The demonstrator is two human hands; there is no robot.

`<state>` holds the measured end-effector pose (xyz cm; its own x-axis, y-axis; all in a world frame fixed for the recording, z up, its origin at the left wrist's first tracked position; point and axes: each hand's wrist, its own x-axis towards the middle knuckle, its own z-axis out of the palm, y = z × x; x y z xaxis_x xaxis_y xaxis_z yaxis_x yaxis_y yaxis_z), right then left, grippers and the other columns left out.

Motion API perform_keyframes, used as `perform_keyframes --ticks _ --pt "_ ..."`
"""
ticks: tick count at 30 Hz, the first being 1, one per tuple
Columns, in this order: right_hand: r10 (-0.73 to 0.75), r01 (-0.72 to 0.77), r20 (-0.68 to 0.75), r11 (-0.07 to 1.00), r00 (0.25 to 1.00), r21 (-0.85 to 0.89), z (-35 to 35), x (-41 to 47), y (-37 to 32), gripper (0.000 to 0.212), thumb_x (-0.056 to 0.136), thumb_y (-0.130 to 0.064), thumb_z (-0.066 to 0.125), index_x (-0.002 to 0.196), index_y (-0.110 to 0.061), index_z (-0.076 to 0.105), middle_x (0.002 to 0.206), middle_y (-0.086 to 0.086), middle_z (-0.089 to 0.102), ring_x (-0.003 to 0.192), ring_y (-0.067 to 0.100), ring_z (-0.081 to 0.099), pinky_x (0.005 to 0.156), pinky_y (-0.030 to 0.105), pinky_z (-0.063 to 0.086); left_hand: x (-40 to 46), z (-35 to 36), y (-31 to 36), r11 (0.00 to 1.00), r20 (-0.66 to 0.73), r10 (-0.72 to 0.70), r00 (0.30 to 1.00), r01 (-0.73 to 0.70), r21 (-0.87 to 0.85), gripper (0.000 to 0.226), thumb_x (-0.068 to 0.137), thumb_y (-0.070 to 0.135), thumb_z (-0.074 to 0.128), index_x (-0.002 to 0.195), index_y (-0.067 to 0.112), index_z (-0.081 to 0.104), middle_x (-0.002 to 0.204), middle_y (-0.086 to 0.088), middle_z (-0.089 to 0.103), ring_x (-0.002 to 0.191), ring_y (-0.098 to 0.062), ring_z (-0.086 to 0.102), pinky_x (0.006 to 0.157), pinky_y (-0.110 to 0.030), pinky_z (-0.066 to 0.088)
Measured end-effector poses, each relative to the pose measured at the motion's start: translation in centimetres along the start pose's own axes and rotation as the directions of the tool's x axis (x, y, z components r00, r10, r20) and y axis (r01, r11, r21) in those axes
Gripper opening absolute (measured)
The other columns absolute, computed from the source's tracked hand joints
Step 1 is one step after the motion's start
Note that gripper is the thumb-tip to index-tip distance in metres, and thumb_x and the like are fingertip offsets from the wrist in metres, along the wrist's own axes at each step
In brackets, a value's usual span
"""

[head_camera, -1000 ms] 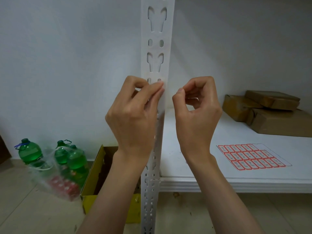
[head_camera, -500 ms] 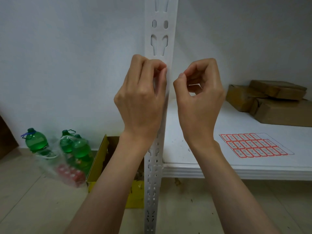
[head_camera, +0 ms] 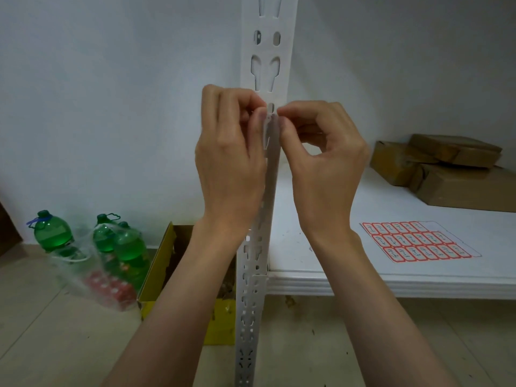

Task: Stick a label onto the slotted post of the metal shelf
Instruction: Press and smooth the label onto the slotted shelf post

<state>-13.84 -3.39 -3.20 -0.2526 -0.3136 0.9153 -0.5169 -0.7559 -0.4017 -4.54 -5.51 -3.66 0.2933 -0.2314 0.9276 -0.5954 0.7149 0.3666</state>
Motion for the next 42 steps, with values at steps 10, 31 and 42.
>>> perform_keyframes --ticks 10,31,42 --pt "-0.271 0.272 0.04 0.928 0.962 -0.256 0.4 1.2 0.6 0.006 0.089 -0.011 0.076 0.092 -0.005 0.077 0.089 0.01 0.07 0.082 0.001 0.054 0.075 0.006 0.047 0.6 -1.3 -1.0 0.964 -0.033 -0.176 0.984 0.165 -0.209 0.005 0.102 0.014 0.05 0.098 0.017 0.05 0.096 0.002 0.053 0.079 -0.02 0.059 0.066 -0.037 0.055" --pt "0.07 -0.062 0.124 0.996 0.99 -0.071 1.4 1.6 -1.0 0.045 0.089 -0.022 0.075 0.124 -0.013 0.049 0.108 -0.016 0.062 0.093 0.002 0.07 0.072 0.013 0.057 0.3 -1.8 -0.6 0.837 0.209 -0.367 0.906 0.42 -0.351 0.042 0.103 0.037 0.035 0.123 0.018 0.067 0.114 0.007 0.072 0.102 -0.006 0.068 0.084 -0.016 0.057" --pt "0.044 -0.03 0.174 0.996 0.984 -0.085 1.2 2.2 -0.6 0.033 0.087 -0.013 0.072 0.105 -0.017 0.044 0.094 -0.022 0.056 0.085 -0.006 0.065 0.066 0.007 0.051 0.0 -1.9 -1.0 0.815 0.221 -0.39 0.894 0.447 -0.368 0.043 0.103 0.038 0.034 0.121 0.017 0.068 0.109 0.006 0.073 0.096 -0.008 0.069 0.077 -0.014 0.055"
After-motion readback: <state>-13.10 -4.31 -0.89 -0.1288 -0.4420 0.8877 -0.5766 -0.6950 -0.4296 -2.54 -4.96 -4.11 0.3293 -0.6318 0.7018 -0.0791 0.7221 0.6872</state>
